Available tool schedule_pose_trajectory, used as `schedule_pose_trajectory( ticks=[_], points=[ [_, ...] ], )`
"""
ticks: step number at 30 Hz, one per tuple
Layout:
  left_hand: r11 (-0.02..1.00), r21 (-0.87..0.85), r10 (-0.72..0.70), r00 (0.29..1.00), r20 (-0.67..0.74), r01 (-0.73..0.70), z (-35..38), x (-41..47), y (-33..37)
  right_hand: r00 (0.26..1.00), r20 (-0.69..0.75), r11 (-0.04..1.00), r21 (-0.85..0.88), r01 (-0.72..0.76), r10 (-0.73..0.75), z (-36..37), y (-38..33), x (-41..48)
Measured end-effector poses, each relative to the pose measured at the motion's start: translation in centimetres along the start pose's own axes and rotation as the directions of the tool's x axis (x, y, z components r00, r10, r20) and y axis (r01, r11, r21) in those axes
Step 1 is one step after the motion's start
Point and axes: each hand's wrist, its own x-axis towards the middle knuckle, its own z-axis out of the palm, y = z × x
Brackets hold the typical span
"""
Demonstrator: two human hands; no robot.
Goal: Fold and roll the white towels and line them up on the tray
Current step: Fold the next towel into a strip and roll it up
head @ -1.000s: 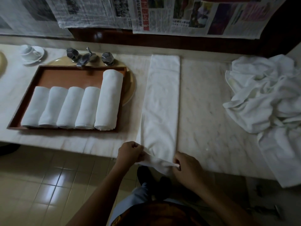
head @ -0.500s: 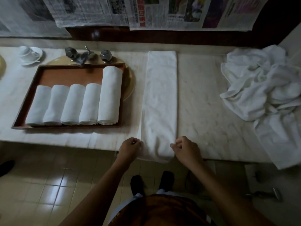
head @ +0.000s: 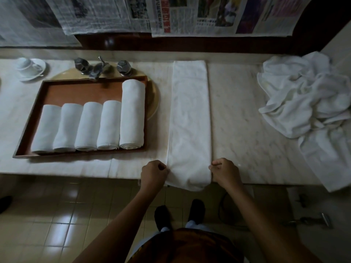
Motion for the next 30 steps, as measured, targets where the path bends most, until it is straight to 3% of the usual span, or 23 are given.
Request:
schedule_pose_trajectory(
  ticks=[7, 12, 18, 24, 30],
  points=[
    [0.987, 0.15, 0.054, 0.998, 0.02, -0.057, -0.5, 1.0, 1.6, 1.0, -0.009, 0.996, -0.089, -0.001, 0.0, 0.1, -1.8, 0.4],
    [0.994, 0.1, 0.031, 0.996, 0.085, -0.04, -0.2, 1.6, 1.3, 1.0, 0.006, 0.999, 0.034, 0.01, -0.01, -0.8, -1.8, 0.5],
    [0.971, 0.217, 0.066, 0.983, 0.17, -0.103, -0.3, 1.3, 0.9, 0.998, 0.056, 0.998, -0.07, -0.002, 0.006, -0.4, -0.2, -0.1],
    [0.987, 0.125, 0.09, 0.994, 0.064, -0.097, -0.2, 3.9, 4.1, 0.998, -0.05, 0.993, -0.114, 0.041, -0.047, -1.1, -2.9, 2.2],
    [0.995, 0.09, 0.038, 0.997, 0.069, -0.044, 0.1, 3.4, 3.3, 0.999, 0.002, 0.973, -0.228, 0.041, -0.042, -1.9, -2.3, 2.1]
  ],
)
